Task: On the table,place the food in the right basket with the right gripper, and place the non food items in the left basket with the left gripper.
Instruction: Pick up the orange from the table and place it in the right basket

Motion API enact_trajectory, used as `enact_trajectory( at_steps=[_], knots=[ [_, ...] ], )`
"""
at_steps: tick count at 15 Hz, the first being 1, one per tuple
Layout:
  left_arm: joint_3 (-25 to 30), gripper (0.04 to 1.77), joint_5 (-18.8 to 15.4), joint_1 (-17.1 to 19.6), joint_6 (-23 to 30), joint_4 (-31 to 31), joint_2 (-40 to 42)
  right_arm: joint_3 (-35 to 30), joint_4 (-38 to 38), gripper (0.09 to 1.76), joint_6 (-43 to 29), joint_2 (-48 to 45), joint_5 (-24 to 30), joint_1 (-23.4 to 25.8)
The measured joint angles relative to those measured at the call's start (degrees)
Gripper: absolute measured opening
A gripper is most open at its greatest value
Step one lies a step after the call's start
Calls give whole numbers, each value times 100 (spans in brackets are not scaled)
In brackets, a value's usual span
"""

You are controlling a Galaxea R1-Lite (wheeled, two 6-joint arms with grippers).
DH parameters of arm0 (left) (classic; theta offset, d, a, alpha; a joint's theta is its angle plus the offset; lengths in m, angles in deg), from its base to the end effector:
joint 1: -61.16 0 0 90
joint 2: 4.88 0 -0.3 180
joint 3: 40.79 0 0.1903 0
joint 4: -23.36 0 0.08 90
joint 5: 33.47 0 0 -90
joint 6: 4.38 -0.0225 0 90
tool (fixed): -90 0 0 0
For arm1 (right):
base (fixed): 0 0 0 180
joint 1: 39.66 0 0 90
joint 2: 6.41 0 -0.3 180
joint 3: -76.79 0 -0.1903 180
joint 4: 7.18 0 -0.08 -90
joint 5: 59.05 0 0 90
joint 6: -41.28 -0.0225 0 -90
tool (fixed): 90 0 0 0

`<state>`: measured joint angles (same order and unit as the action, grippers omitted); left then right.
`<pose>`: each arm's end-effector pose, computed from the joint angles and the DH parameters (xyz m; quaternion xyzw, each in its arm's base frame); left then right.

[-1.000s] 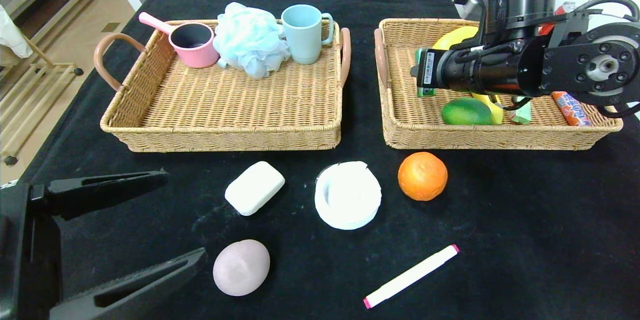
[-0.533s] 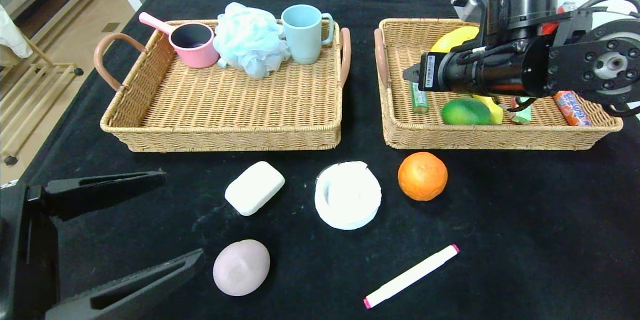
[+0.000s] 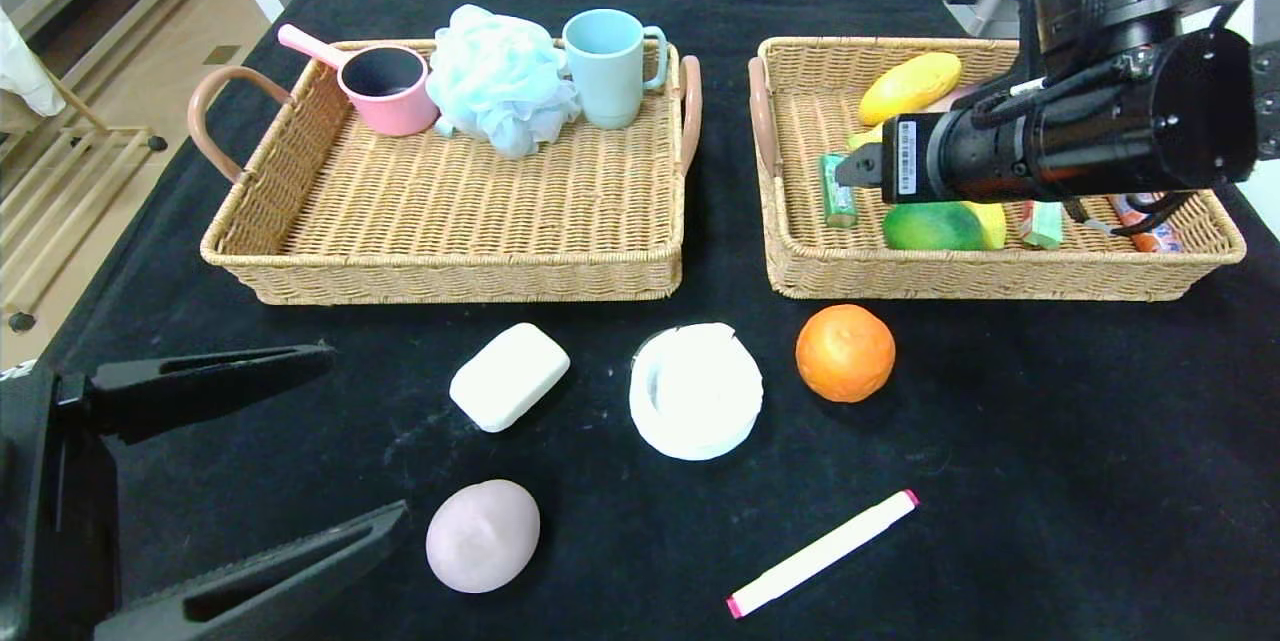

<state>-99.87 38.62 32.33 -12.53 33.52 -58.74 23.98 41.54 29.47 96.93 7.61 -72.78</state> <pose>0.0962 -0.0608 0.2509 0.0693 0.0146 -0.3983 0.9145 0.2851 0.1754 0.3265 -0.0012 0.1973 0.0633 0.9783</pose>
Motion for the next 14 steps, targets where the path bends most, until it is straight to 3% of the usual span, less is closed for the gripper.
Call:
enact_trajectory(
  at_steps=[8, 14],
  knots=[
    [-2, 172, 18, 0, -5, -13, -28, -5, 1926, 166, -1258, -417, -40, -791],
    [-13, 172, 94, 2, -41, -38, -7, 39, 2166, 169, -1814, -155, -18, -1026]
  ],
)
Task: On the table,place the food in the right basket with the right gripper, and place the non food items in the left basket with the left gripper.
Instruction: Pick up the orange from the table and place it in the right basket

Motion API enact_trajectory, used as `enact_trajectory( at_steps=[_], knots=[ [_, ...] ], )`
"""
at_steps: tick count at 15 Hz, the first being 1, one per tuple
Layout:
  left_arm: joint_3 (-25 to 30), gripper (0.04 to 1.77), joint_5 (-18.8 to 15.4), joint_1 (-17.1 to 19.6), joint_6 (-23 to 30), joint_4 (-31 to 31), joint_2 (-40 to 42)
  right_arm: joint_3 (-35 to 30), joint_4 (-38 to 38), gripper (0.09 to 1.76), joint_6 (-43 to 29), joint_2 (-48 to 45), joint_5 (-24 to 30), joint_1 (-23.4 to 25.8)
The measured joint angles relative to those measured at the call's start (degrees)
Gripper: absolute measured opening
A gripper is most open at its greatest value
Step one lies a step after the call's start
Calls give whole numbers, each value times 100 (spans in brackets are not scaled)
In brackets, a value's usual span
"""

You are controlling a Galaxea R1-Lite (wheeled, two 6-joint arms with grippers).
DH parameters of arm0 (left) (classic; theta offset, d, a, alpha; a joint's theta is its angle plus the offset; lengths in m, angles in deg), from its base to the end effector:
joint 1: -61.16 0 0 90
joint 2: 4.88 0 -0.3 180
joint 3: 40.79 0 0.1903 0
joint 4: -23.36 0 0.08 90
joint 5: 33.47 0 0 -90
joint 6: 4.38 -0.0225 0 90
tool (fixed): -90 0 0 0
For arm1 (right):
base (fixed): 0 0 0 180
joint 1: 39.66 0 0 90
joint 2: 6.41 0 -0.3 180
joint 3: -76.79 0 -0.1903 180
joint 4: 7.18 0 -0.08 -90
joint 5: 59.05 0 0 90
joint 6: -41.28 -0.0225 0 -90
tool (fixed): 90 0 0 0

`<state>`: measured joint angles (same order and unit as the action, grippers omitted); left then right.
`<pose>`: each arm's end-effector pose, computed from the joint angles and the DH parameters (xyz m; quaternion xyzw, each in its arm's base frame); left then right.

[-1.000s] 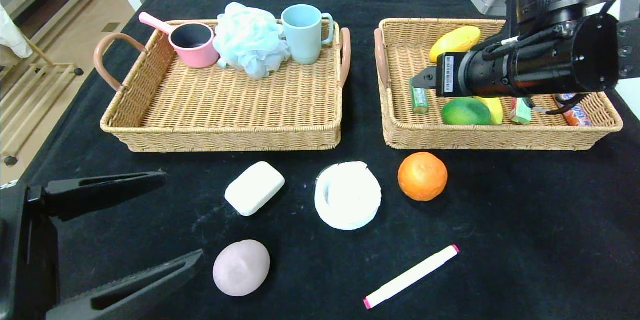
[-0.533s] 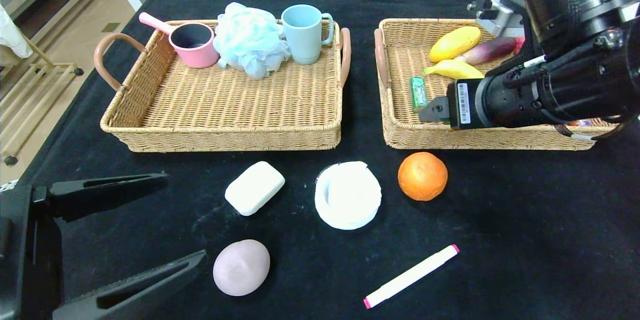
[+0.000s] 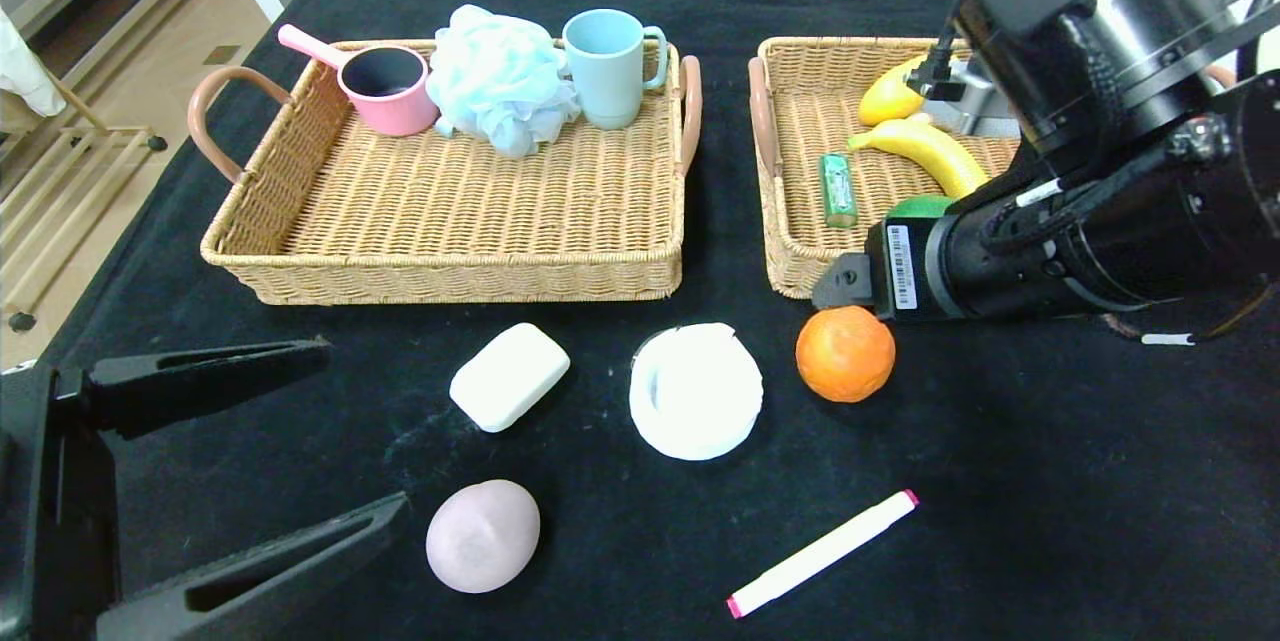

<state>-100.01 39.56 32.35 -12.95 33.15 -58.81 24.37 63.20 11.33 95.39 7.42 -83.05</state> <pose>0.0968 -0.0607 0.2521 0.0728 0.0099 -0.3905 0.9177 0.2273 0.2026 0.3058 0.0334 0.3470 0.0723 0.9345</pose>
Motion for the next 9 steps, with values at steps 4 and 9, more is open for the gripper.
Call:
enact_trajectory(
  at_steps=[4, 9],
  knots=[
    [0, 172, 38, 0, -24, -4, 13, 13, 35, 170, -293, 271, 10, -30],
    [0, 172, 38, 0, -27, -2, 21, 35, 17, 170, -350, 513, -23, 11]
  ],
)
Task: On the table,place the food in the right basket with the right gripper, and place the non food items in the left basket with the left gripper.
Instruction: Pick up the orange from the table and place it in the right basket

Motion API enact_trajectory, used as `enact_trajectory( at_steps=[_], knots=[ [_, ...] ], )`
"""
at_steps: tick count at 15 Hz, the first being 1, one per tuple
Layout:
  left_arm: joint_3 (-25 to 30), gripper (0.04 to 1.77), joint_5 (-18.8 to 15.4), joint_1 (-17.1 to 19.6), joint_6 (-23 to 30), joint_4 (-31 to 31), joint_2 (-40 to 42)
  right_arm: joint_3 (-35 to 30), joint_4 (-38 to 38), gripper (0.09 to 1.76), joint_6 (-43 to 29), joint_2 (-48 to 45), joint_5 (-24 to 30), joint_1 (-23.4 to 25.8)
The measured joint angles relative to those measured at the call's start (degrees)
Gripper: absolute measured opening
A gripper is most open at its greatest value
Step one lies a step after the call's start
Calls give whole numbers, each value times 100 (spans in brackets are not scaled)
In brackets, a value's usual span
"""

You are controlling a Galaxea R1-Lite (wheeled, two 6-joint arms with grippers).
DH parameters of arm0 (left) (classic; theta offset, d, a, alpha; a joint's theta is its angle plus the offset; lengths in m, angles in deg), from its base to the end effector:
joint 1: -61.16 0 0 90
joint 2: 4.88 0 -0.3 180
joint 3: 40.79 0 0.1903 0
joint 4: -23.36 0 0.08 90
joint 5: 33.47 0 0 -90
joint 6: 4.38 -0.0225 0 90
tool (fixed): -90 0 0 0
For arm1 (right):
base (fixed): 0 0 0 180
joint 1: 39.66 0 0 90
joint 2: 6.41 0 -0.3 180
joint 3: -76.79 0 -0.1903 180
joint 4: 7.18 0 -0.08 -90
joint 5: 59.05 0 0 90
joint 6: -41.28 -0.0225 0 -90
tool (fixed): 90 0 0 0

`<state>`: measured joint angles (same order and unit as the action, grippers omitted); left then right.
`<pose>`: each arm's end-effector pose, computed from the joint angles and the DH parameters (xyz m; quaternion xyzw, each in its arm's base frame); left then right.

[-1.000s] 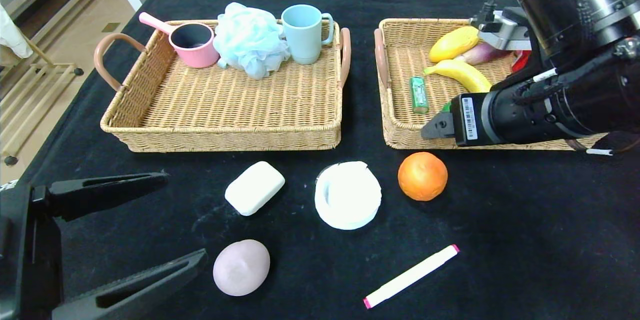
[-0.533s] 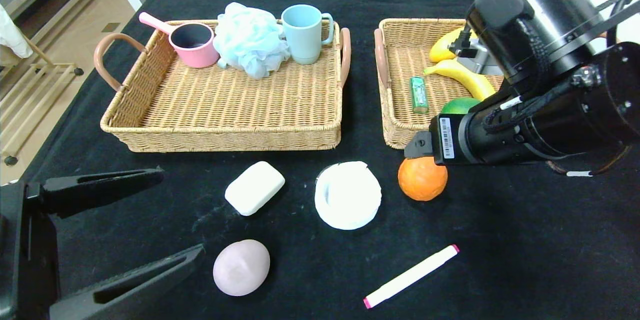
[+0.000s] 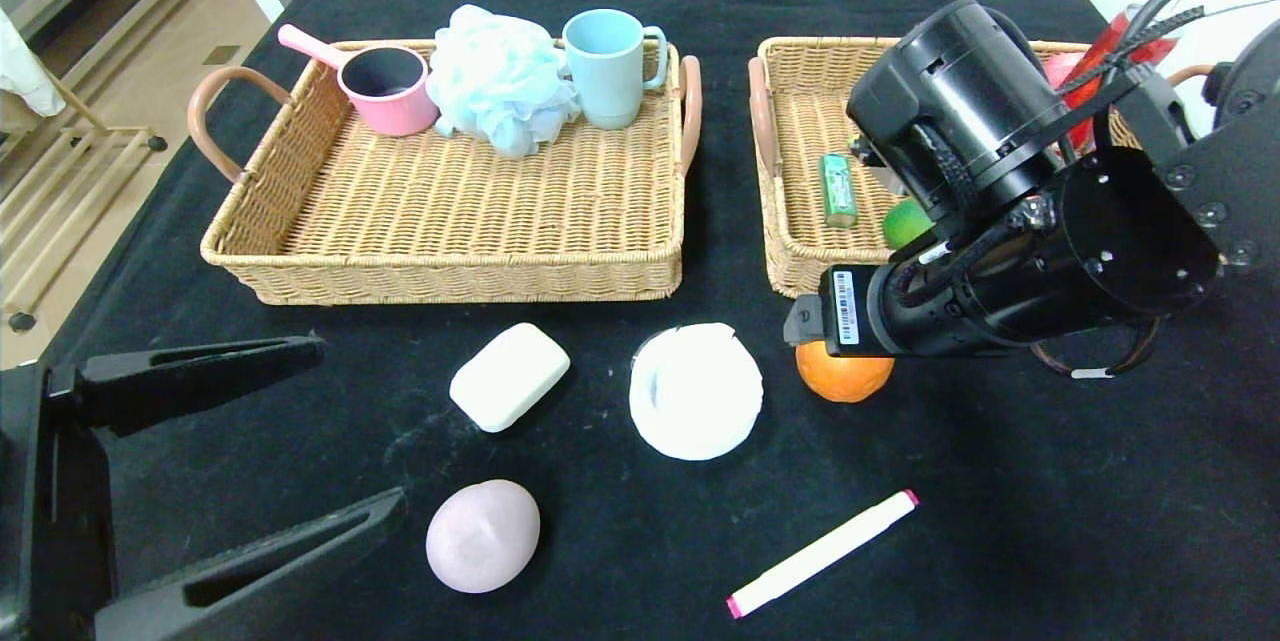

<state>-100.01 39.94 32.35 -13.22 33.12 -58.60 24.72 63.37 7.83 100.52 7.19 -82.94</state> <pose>0.0961 -0.0602 0.2525 0.0750 0.0071 -0.3873 0.9189 0.2467 0.2198 0.2786 0.0359 0.3789 0.0469 0.9236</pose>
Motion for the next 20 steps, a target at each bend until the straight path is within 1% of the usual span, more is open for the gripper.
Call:
enact_trajectory(
  at_steps=[9, 14, 20],
  knots=[
    [0, 172, -2, -2, -26, 0, 0, 0, -113, 170, 5, 280, -51, 94],
    [-9, 172, 6, -2, -52, 0, 34, 0, -127, 170, 2, 418, -49, 260],
    [-4, 172, 9, -2, -52, -1, 41, 2, -293, 170, -98, 506, -40, 277]
  ],
)
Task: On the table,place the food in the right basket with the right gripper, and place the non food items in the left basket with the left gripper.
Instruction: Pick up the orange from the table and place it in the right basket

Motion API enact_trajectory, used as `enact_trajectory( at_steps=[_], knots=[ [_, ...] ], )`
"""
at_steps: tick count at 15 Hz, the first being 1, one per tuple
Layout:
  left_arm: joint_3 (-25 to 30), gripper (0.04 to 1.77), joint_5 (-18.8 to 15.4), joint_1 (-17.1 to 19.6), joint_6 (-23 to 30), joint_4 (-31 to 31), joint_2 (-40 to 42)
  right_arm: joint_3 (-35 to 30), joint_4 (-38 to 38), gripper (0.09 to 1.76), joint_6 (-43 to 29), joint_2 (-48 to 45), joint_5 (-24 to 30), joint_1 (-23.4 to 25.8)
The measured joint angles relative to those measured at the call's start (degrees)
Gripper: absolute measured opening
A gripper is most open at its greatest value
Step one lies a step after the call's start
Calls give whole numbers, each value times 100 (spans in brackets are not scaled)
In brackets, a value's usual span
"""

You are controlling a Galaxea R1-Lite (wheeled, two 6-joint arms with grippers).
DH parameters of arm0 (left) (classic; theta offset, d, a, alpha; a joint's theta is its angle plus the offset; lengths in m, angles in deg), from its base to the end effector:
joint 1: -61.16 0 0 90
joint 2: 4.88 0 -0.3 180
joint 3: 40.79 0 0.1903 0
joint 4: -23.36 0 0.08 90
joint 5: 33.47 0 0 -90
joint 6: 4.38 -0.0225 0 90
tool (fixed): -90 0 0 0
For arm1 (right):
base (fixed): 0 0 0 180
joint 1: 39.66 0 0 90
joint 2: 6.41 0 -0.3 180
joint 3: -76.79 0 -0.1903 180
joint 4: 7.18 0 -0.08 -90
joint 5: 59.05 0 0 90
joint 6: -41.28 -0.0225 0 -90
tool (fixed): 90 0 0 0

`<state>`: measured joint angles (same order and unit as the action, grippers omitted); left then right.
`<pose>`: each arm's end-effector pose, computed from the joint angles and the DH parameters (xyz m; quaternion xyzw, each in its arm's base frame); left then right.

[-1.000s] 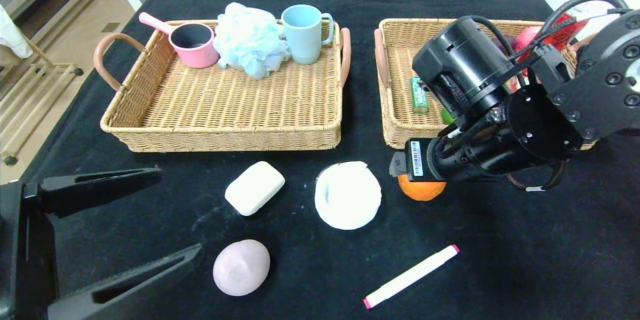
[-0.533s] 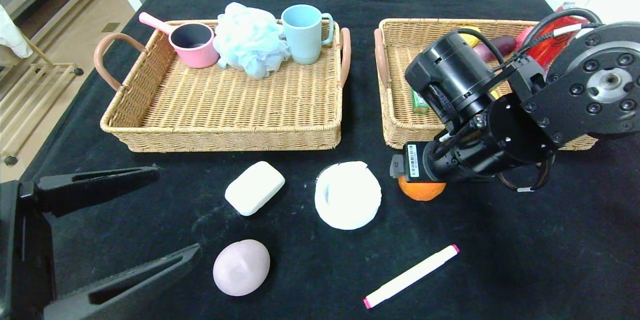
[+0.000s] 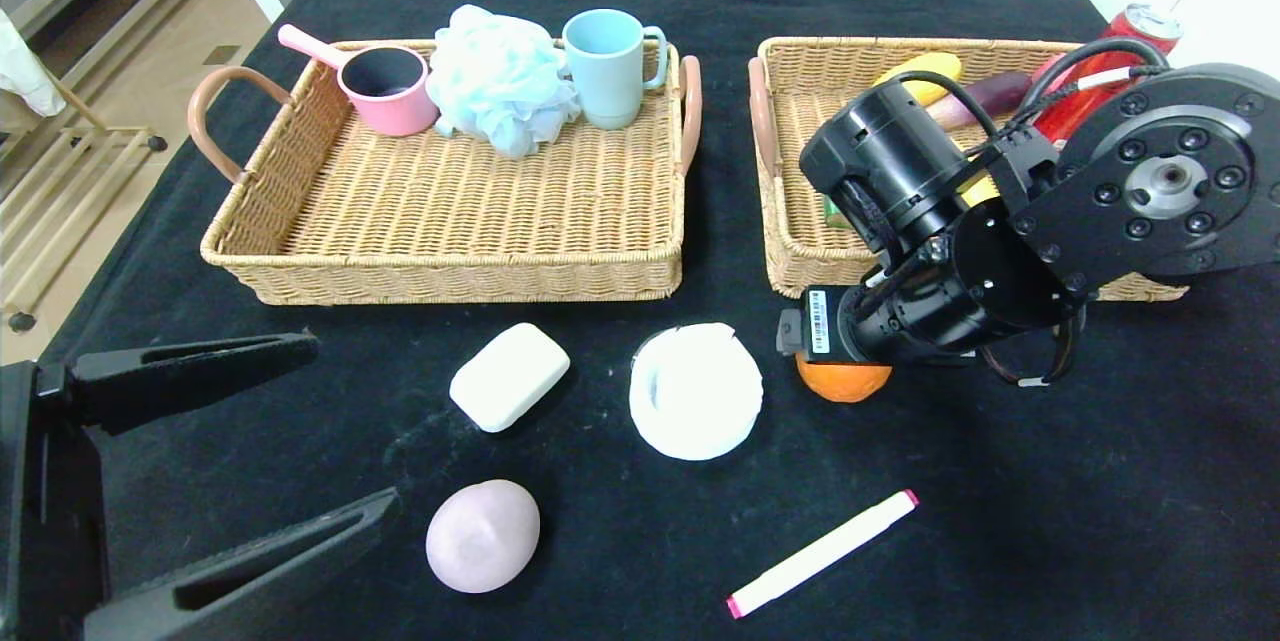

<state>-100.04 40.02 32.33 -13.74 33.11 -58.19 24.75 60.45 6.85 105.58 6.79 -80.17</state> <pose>0.0945 -0.0593 0.2535 0.0788 0.0015 -0.3866 0.9189 0.2779 0.2253 0.2517 0.0411 0.3895 0.0133 0.9200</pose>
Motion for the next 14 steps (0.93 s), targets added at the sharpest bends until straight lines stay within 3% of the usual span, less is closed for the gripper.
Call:
enact_trajectory(
  at_steps=[4, 6, 7, 14],
  knots=[
    [-5, 172, 0, 0, -6, 0, 4, 0, -22, 171, -5, 45, 0, 2],
    [-5, 172, -2, 2, -6, 1, 4, 0, -26, 135, -2, 65, 0, 2],
    [-5, 172, 0, 2, -6, 1, 4, 0, -24, 126, -7, 74, -1, 2],
    [1, 172, -9, 2, -6, 4, -2, 0, -22, 121, -11, 85, 10, 2]
  ],
)
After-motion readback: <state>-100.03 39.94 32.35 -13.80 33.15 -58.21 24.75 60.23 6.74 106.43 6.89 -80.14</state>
